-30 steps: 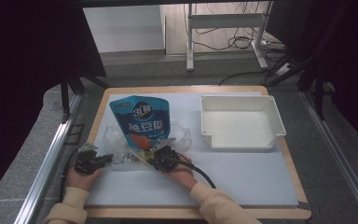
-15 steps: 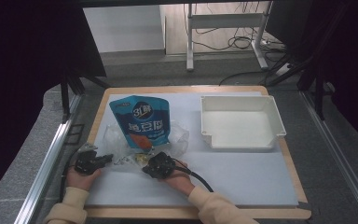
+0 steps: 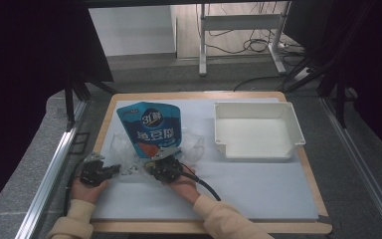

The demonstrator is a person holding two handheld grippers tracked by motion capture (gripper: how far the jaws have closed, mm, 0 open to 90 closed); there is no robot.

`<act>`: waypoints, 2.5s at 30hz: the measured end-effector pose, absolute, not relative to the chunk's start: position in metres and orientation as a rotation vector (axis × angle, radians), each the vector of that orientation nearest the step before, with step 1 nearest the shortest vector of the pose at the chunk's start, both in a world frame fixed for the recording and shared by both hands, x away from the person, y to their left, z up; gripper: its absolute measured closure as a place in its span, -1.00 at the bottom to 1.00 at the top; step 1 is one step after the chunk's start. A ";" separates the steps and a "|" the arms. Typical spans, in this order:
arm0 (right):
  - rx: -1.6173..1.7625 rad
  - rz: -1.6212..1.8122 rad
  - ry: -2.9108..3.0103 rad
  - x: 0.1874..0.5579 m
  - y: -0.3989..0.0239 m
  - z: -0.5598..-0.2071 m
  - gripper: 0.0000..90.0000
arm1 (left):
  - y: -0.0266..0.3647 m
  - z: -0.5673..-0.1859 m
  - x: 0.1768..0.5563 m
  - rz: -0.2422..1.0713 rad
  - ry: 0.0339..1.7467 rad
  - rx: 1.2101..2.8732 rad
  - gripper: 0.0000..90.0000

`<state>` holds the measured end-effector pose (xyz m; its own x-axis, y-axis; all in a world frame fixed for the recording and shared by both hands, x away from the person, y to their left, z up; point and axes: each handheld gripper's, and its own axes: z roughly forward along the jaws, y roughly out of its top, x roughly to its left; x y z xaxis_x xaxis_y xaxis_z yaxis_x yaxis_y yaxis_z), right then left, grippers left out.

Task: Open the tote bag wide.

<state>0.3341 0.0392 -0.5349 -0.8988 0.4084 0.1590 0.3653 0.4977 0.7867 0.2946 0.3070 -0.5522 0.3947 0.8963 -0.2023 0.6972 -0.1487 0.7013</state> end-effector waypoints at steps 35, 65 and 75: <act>0.734 1.391 2.567 0.326 -0.045 -0.493 0.97 | 0.306 -0.552 0.295 0.343 1.360 1.919 0.98; 0.899 1.191 2.561 0.358 -0.072 -0.517 0.97 | 0.306 -0.552 0.295 0.343 1.357 1.920 0.97; 0.891 1.214 2.539 0.356 -0.073 -0.512 0.97 | 0.306 -0.552 0.295 0.343 1.355 1.921 0.97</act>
<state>0.3564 -0.0726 -0.5123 -0.8016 0.5920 0.0836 0.4368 0.4843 0.7581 0.2949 0.3060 -0.5520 0.4044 0.8937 -0.1943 0.6935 -0.1611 0.7022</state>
